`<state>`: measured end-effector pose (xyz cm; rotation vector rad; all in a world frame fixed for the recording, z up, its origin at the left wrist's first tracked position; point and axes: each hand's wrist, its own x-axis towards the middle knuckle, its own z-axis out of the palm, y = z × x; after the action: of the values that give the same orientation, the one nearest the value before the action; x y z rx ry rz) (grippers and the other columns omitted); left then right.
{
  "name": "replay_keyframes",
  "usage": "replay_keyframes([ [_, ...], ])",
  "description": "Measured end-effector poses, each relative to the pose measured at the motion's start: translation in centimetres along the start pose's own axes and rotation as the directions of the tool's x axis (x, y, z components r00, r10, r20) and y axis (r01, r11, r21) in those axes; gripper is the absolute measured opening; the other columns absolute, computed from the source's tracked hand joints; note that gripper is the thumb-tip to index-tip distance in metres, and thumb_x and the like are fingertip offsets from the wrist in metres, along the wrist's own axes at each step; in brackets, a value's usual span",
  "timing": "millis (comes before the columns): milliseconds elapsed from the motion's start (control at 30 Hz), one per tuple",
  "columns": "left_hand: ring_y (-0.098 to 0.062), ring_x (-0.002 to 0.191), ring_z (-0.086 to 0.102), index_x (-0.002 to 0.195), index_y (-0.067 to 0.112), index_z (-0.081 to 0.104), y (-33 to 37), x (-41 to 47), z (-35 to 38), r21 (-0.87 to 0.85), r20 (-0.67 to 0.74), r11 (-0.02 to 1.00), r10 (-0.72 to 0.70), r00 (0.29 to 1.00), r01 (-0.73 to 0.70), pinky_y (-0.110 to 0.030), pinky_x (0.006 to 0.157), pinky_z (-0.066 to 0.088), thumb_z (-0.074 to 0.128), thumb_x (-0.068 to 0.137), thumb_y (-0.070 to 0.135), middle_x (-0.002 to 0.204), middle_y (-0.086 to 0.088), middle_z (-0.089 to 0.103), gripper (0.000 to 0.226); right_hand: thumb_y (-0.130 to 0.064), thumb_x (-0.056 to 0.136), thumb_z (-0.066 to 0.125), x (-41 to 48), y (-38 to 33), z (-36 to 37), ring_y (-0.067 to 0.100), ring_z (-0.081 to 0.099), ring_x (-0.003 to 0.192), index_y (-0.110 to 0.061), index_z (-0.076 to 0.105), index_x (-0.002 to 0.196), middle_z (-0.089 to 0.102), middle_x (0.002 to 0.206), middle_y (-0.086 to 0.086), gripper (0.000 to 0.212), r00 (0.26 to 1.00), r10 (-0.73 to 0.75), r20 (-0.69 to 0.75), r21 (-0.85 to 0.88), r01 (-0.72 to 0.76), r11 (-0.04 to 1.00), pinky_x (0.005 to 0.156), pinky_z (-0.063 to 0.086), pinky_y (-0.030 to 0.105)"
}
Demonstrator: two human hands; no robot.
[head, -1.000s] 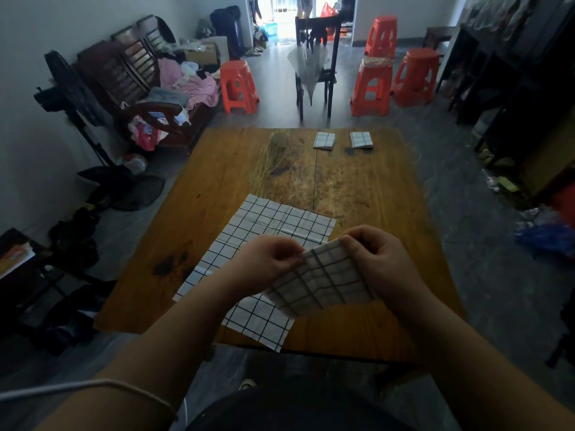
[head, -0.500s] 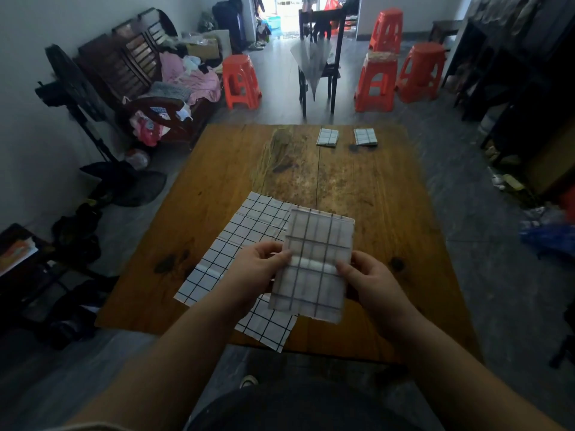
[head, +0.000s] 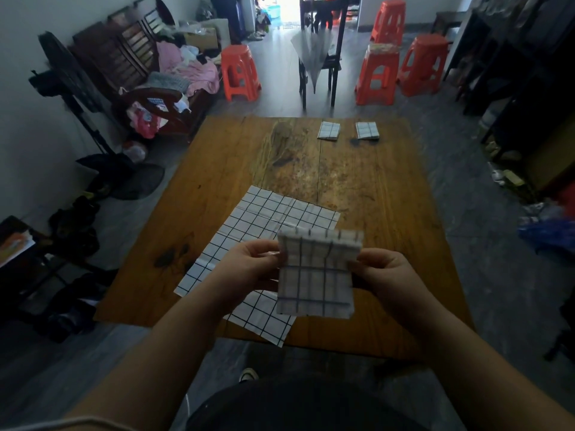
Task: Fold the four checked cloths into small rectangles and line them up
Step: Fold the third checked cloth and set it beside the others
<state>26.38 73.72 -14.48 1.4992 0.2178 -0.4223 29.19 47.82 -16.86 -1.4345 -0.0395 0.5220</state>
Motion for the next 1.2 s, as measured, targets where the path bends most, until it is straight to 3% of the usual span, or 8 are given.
replay_keyframes([
  [133, -0.025, 0.091, 0.074, 0.097, 0.007, 0.073, 0.1, -0.2, -0.1, 0.056, -0.022, 0.998, 0.012, 1.0, -0.011, -0.032, 0.071, 0.06, 0.056, 0.094, 0.0, 0.102, -0.009, 0.075, 0.019, 0.003, 0.096, 0.051, -0.1, 0.1, -0.3, 0.026, 0.072, 0.099, -0.006, 0.076, 0.086, 0.075, 0.103, 0.011, 0.029, 1.0, -0.008, -0.01, -0.085, 0.007, 0.996, 0.077, 0.061, 0.034],
  [233, -0.025, 0.094, 0.073, 0.101, 0.004, 0.072, 0.0, -0.1, -0.1, 0.139, -0.012, 0.99, 0.011, 1.0, -0.01, -0.032, 0.073, 0.06, 0.055, 0.095, 0.001, 0.106, -0.01, 0.072, 0.018, 0.005, 0.096, 0.048, -0.1, 0.2, -0.5, 0.03, 0.071, 0.098, 0.0, 0.069, 0.085, 0.071, 0.102, 0.017, 0.025, 0.999, -0.043, 0.012, -0.159, 0.044, 0.986, 0.078, 0.061, 0.038],
  [367, -0.02, 0.096, 0.069, 0.101, 0.01, 0.071, 0.1, 0.0, 0.3, 0.235, -0.017, 0.971, 0.06, 0.998, -0.054, -0.03, 0.074, 0.059, 0.056, 0.097, 0.012, 0.108, -0.006, 0.069, 0.016, 0.005, 0.091, 0.047, -0.3, 0.1, -0.4, 0.04, 0.062, 0.095, -0.008, 0.061, 0.073, 0.063, 0.093, 0.025, 0.026, 0.994, -0.104, 0.038, -0.328, 0.11, 0.938, 0.082, 0.058, 0.045],
  [567, -0.013, 0.097, 0.068, 0.093, 0.023, 0.07, 0.4, 0.2, 1.0, 0.452, 0.037, 0.88, 0.144, 0.989, -0.145, -0.03, 0.076, 0.061, 0.06, 0.094, 0.009, 0.105, 0.002, 0.069, 0.017, -0.022, 0.097, 0.058, -0.1, -0.4, 0.9, 0.006, 0.066, 0.098, -0.03, 0.064, 0.1, 0.07, 0.105, -0.01, 0.011, 0.993, -0.103, 0.058, -0.527, 0.117, 0.841, 0.081, 0.059, 0.032],
  [767, -0.012, 0.093, 0.071, 0.109, 0.028, 0.059, 0.8, 0.2, 2.6, 0.478, 0.098, 0.852, 0.189, 0.977, -0.212, -0.035, 0.075, 0.062, 0.062, 0.095, 0.012, 0.095, 0.002, 0.076, 0.021, -0.036, 0.097, 0.059, 0.3, -1.2, 3.2, 0.001, 0.063, 0.086, -0.033, 0.068, 0.097, 0.068, 0.09, -0.013, 0.01, 0.99, -0.114, 0.087, -0.748, 0.14, 0.648, 0.078, 0.057, 0.03],
  [900, -0.008, 0.094, 0.069, 0.116, 0.03, 0.057, 0.3, 0.1, 2.8, 0.57, 0.029, 0.806, 0.175, 0.984, -0.16, -0.032, 0.077, 0.062, 0.062, 0.095, 0.022, 0.099, 0.006, 0.073, 0.022, -0.029, 0.097, 0.06, 0.2, -1.4, 2.8, 0.004, 0.063, 0.086, -0.028, 0.069, 0.095, 0.069, 0.091, -0.009, 0.009, 0.993, -0.121, -0.007, -0.664, 0.086, 0.743, 0.071, 0.053, 0.023],
  [1000, -0.006, 0.089, 0.068, 0.117, 0.022, 0.065, -0.6, -0.1, 2.7, 0.633, 0.072, 0.763, 0.108, 0.992, -0.129, -0.029, 0.076, 0.061, 0.056, 0.099, 0.022, 0.1, 0.006, 0.071, 0.02, -0.026, 0.098, 0.06, -0.3, -1.4, 2.2, 0.006, 0.063, 0.085, -0.021, 0.069, 0.096, 0.068, 0.091, -0.007, 0.011, 0.984, -0.151, -0.099, -0.565, 0.069, 0.822, 0.066, 0.046, 0.018],
  [1200, -0.015, 0.079, 0.07, 0.118, 0.018, 0.07, -1.8, -0.7, 3.1, 0.546, 0.006, 0.833, 0.1, 0.995, -0.087, -0.03, 0.066, 0.061, 0.055, 0.1, 0.016, 0.094, -0.004, 0.073, 0.023, -0.029, 0.099, 0.058, -0.9, -0.9, 2.0, 0.013, 0.063, 0.091, -0.022, 0.067, 0.1, 0.067, 0.097, -0.002, 0.012, 0.991, -0.091, -0.098, -0.522, 0.027, 0.852, 0.068, 0.05, 0.025],
])
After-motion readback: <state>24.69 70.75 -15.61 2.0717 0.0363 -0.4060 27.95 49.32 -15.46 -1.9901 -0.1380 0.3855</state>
